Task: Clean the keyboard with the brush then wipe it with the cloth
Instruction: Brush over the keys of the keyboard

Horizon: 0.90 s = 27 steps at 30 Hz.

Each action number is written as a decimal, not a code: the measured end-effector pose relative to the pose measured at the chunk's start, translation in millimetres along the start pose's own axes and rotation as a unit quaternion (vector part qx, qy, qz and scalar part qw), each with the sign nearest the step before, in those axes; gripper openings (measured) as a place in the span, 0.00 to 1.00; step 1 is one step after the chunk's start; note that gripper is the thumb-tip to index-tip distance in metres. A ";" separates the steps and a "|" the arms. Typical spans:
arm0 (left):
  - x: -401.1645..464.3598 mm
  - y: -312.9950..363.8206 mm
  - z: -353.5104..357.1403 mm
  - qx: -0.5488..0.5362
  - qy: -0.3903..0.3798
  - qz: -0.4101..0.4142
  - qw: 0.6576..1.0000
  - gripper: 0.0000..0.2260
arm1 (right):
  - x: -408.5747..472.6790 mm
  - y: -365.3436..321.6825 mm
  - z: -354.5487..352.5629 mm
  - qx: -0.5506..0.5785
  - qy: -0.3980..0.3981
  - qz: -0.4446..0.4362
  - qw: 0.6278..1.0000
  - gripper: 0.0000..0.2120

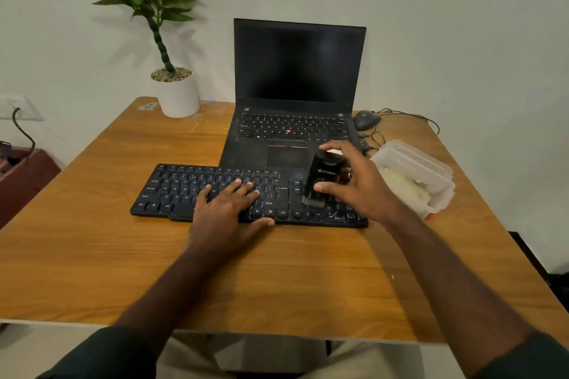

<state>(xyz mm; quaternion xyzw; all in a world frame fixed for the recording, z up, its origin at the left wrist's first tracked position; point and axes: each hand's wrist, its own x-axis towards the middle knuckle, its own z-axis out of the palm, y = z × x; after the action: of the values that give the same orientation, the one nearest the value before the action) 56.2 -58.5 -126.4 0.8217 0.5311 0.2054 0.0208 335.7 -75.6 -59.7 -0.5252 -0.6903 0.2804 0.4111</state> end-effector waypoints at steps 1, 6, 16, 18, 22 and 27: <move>-0.2 0.1 -0.5 -0.001 -0.002 0.000 1.000 0.39 | -1.5 -0.5 3.5 -0.012 -0.012 -0.013 1.000 0.29; 0.7 -0.3 -1.4 0.006 -0.012 -0.004 1.000 0.39 | -4.1 1.3 -10.8 -0.042 -0.105 -0.052 0.992 0.31; -0.2 0.5 -3.6 -0.002 -0.009 -0.002 1.000 0.40 | -2.9 0.8 -53.4 -0.003 -0.051 -0.008 0.999 0.29; -0.4 -0.4 -1.9 -0.002 -0.005 -0.001 1.000 0.40 | -1.6 -0.8 -37.3 0.006 -0.009 -0.037 0.999 0.29; -0.5 -1.6 -0.1 0.002 0.000 0.006 1.000 0.39 | -11.4 6.1 -16.0 0.016 -0.057 -0.029 0.998 0.30; -0.1 -0.9 -0.5 0.005 0.001 0.001 1.000 0.39 | -16.5 16.1 -53.3 -0.044 -0.128 0.004 0.991 0.30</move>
<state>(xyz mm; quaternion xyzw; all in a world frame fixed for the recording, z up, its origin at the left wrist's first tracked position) 55.2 -58.3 -126.1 0.8223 0.5310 0.2039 0.0162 391.4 -89.1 -50.4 -0.5050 -0.7471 0.3163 0.2946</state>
